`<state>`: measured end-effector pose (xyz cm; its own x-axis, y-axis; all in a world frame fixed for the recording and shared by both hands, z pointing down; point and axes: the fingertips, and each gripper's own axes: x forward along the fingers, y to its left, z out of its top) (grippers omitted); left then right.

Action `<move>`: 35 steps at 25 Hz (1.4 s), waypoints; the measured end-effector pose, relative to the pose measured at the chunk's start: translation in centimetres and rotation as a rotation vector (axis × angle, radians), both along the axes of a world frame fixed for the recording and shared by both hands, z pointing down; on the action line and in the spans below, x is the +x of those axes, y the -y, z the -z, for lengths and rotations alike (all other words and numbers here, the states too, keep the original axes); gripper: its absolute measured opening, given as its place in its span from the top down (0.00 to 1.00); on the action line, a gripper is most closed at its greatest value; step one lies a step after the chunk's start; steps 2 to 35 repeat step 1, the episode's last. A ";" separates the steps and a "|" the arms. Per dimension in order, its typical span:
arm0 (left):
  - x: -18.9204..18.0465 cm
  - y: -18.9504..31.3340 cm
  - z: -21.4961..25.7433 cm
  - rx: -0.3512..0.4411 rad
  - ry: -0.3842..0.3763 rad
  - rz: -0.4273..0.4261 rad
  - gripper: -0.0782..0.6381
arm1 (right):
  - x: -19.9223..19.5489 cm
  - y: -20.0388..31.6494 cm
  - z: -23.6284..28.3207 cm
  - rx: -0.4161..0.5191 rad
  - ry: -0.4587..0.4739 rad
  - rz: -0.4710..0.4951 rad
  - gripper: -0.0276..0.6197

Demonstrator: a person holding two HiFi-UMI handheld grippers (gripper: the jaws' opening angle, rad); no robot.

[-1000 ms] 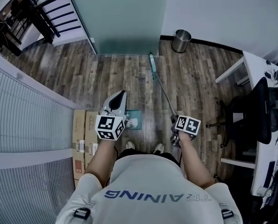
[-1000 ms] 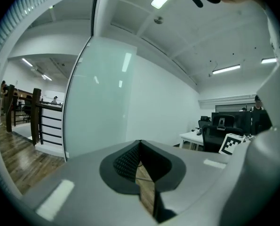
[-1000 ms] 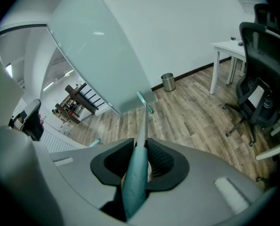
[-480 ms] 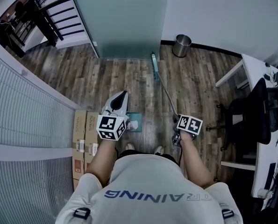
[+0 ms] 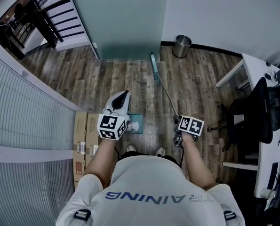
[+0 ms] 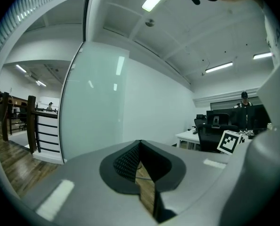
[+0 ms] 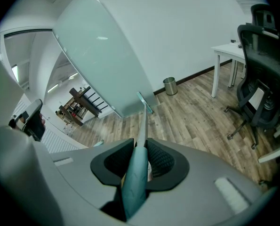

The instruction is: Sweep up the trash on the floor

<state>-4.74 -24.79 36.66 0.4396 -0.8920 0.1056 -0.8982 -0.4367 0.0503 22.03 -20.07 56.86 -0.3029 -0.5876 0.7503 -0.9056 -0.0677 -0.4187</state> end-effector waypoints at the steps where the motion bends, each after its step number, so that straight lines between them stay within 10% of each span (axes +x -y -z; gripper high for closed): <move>1: 0.0 0.0 0.1 0.004 0.002 -0.003 0.89 | 0.0 -0.1 0.0 0.001 -0.001 0.001 0.79; 35: 0.0 0.0 0.1 0.004 0.002 -0.003 0.89 | 0.0 -0.1 0.0 0.001 -0.001 0.001 0.79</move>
